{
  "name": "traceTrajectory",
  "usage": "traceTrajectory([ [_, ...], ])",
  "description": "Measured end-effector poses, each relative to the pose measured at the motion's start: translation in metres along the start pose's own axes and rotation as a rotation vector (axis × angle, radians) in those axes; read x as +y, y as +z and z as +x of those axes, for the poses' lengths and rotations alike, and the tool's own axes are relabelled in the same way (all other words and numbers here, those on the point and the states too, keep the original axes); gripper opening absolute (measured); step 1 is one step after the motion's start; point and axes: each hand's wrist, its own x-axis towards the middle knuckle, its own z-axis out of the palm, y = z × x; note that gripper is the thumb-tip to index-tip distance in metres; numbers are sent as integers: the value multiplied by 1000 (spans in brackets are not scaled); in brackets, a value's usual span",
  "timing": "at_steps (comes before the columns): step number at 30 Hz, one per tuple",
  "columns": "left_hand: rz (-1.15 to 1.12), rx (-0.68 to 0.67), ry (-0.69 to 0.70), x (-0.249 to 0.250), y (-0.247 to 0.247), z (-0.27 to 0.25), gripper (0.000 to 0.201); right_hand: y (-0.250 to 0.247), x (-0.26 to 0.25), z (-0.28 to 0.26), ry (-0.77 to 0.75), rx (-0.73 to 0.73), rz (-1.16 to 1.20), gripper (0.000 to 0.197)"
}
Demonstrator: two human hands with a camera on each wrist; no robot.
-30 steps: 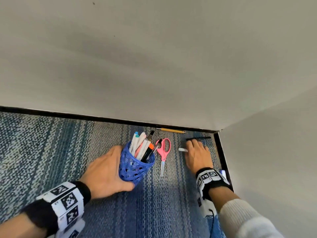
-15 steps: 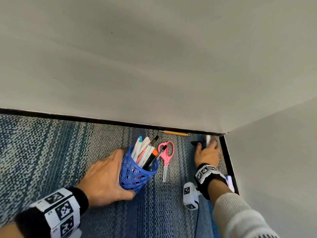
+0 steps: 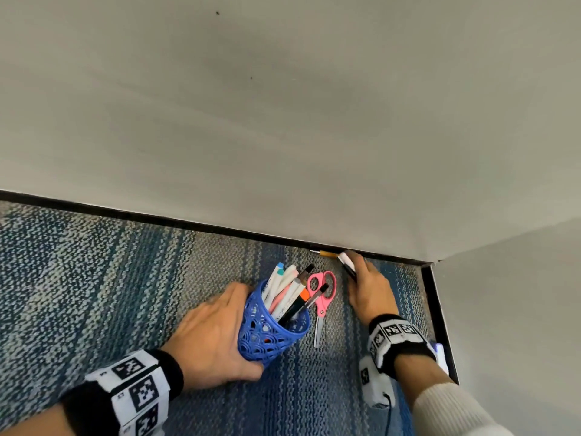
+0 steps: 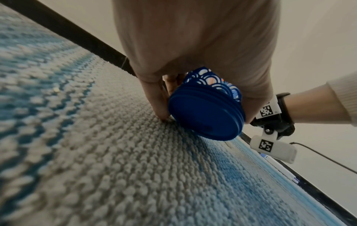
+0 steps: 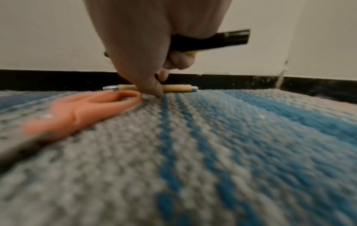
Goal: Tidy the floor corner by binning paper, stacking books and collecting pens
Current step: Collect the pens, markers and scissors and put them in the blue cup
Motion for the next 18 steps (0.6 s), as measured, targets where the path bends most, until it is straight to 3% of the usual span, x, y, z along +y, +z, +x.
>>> traceTrajectory([
  [5, -21, -10, 12, -1, -2, -2, 68, -5, -27, 14, 14, 10, -218, 28],
  [8, -19, -10, 15, 0, -1, -3, 68, -6, -24, 10, 1, -9, -258, 32],
  [16, 15, 2, 20, 4, -1, -5, 71, -31, -3, -34, -117, 184, 69, 26],
  [18, 26, 9, 24, 8, 0, -5, 70, -49, -13, -49, -209, 216, 43, 23],
])
